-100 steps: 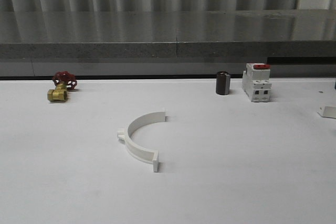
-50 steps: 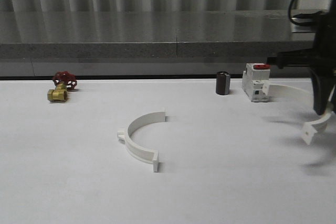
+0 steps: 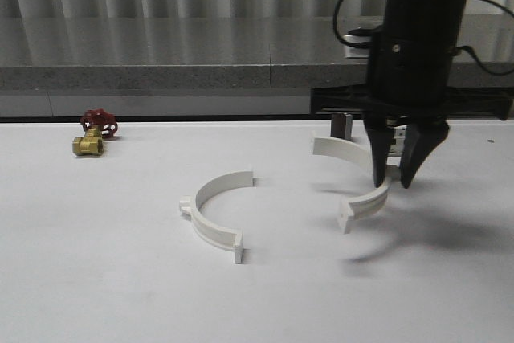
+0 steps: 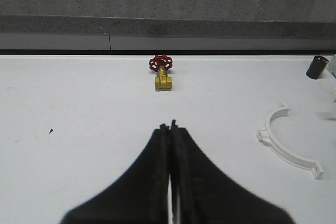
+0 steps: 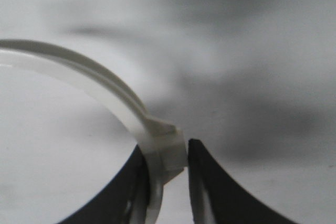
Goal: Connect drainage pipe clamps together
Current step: 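Grasp the second white half-ring with the right gripper and carry it toward the first, then lower the held half-ring against the first half, closing the ring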
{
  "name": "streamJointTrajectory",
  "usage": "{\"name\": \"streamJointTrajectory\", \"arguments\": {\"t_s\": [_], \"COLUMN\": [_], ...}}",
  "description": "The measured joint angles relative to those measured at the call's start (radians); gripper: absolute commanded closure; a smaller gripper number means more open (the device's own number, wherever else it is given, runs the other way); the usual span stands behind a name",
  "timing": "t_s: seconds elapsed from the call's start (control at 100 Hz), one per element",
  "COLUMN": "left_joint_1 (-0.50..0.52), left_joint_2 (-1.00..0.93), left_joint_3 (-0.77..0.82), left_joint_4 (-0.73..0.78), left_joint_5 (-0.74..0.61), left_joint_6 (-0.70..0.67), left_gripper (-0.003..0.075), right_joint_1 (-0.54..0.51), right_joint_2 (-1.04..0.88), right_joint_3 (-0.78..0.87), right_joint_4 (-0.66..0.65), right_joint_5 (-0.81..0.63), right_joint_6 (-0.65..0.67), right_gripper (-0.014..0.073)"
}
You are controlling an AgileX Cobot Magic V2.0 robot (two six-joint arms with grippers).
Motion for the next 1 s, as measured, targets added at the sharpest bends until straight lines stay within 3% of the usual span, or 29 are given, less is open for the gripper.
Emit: {"name": "streamJointTrajectory", "arguments": {"t_s": [0.53,1.0], "left_joint_1": [0.000,0.000], "left_joint_2": [0.000,0.000], "left_joint_3": [0.000,0.000], "left_joint_4": [0.000,0.000], "left_joint_5": [0.000,0.000], "left_joint_6": [0.000,0.000], "left_gripper": [0.0740,0.0740], "right_joint_1": [0.113,0.131], "right_joint_2": [0.146,0.158], "right_joint_3": [-0.120,-0.120], "right_joint_4": [-0.019,-0.030], "right_joint_5": [0.029,-0.007], "right_joint_6": [0.230,0.255], "right_gripper": [0.0496,0.0496]}}
